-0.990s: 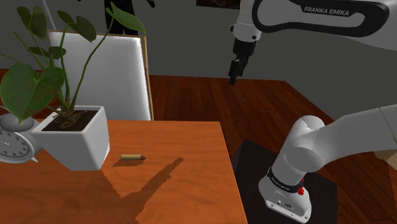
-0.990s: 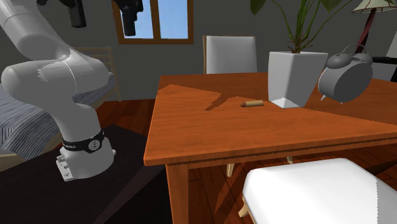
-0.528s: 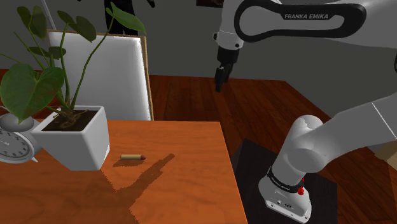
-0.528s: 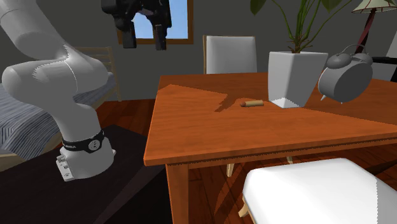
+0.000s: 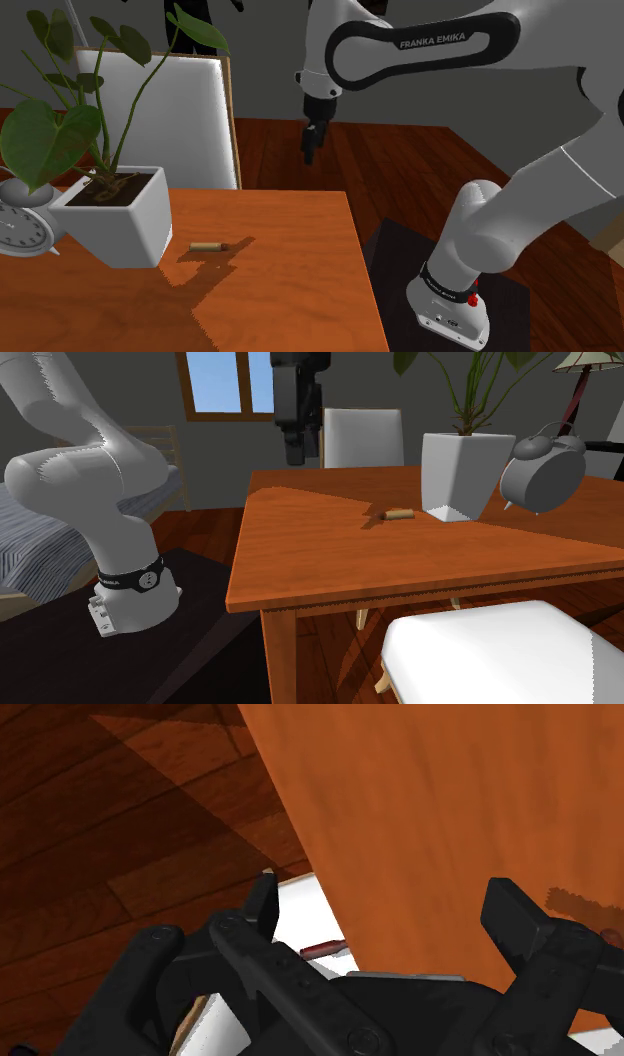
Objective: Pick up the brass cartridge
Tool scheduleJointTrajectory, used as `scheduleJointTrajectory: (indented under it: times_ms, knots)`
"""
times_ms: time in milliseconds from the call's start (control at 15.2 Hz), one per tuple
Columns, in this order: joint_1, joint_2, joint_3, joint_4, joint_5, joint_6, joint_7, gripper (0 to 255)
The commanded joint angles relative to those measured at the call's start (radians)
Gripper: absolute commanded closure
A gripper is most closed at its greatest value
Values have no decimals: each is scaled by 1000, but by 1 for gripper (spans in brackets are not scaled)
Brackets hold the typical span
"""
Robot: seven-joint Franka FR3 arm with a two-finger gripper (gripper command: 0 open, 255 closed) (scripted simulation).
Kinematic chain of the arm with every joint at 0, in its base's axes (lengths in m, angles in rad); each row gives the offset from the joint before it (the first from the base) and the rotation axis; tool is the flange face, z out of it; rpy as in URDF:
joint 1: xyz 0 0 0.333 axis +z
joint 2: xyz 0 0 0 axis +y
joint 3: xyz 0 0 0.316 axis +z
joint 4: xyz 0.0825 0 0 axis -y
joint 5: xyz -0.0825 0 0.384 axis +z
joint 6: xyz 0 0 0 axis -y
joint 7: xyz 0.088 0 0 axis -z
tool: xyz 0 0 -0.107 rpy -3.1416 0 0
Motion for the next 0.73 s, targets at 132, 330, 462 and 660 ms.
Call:
scheduleJointTrajectory:
  times_ms: [132, 330, 462, 660]
  knots:
    - [38, 100, 39, 33, 29, 68, 4, 0]
    - [64, 180, 68, 69, 44, 112, 6, 0]
    - [81, 234, 87, 97, 52, 139, 7, 0]
    - [105, 316, 116, 144, 59, 174, 10, 0]
